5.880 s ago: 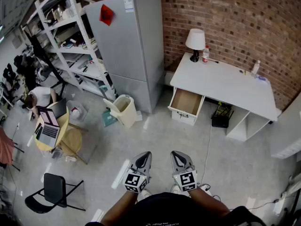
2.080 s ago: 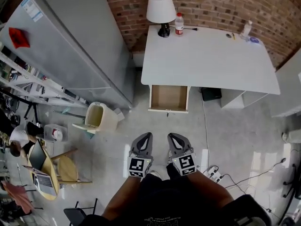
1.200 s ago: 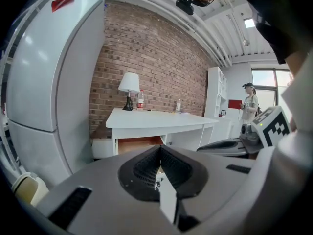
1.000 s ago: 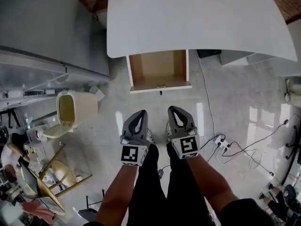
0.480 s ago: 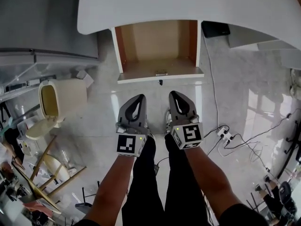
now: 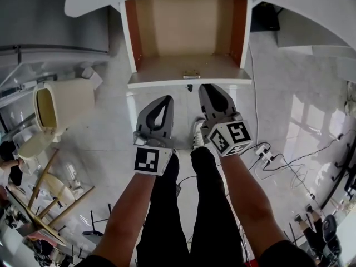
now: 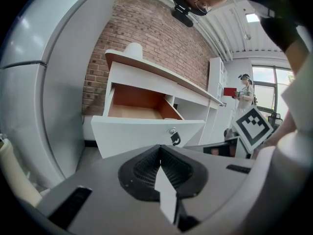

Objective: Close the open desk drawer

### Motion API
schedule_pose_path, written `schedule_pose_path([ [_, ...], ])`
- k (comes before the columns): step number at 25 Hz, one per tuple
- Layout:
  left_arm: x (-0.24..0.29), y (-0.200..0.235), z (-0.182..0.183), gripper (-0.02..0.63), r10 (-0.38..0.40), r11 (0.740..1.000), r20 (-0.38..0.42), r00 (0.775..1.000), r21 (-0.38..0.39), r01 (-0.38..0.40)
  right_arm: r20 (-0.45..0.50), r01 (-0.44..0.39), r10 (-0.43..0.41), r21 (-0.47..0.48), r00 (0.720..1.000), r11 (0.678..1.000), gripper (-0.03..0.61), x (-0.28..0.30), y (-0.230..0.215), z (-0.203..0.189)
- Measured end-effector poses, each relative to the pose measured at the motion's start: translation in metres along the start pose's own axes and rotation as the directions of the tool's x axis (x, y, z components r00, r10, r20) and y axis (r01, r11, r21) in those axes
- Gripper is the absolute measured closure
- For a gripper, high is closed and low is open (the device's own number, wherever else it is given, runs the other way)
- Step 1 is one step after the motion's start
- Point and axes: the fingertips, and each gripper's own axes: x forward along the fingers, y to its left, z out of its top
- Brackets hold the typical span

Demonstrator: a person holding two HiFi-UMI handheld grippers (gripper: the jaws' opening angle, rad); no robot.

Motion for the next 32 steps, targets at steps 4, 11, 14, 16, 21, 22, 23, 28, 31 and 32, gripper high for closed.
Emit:
schedule_pose_path([
  [4,-0.001,-0.003,-0.003,0.606,-0.003,1.0,-0.005,1.0,-0.004,0.003,0.024,-0.059,0.057,0.114,0.998,0.992,0.439,0.006,-0.005,-0.003],
  [11,-0.003,-0.007,-0.008,0.606,-0.015,1.0,-0.006,1.0,-0.011,0.015,0.07,-0.087,0.073,0.226,0.995,0.97,0.434,0.02,-0.016,-0.004],
  [14,-0.003,-0.008,-0.01,0.606,-0.019,1.0,-0.007,1.0,-0.013,0.019,0.107,-0.113,0.085,0.287,0.991,0.951,0.434,0.026,-0.019,0.0],
  [16,-0.004,-0.007,-0.013,0.606,-0.019,1.0,-0.011,1.0,-0.015,0.018,0.126,-0.126,0.089,0.315,0.988,0.941,0.434,0.03,-0.021,0.001],
  [21,-0.007,-0.002,-0.019,0.606,-0.016,1.0,-0.022,1.0,-0.001,0.016,0.163,-0.169,0.118,0.351,0.98,0.921,0.433,0.036,-0.02,0.003],
  [22,-0.008,-0.001,-0.02,0.607,-0.013,1.0,-0.024,1.0,-0.003,0.013,0.166,-0.177,0.124,0.356,0.978,0.918,0.433,0.035,-0.019,0.003],
  [23,-0.01,0.0,-0.02,0.607,-0.01,1.0,-0.028,1.0,-0.006,0.01,0.167,-0.185,0.131,0.36,0.977,0.915,0.434,0.035,-0.019,0.003],
  [28,-0.01,0.003,-0.024,0.606,0.001,1.0,-0.037,0.999,-0.014,-0.002,0.169,-0.232,0.182,0.353,0.969,0.907,0.457,0.037,-0.014,0.006],
  [31,-0.008,0.002,-0.022,0.606,0.003,1.0,-0.03,1.0,-0.017,-0.003,0.17,-0.25,0.2,0.361,0.965,0.899,0.486,0.035,-0.012,0.009],
  [32,-0.007,0.002,-0.021,0.606,0.002,1.0,-0.029,1.0,-0.015,-0.002,0.172,-0.253,0.201,0.369,0.964,0.894,0.489,0.035,-0.012,0.01],
])
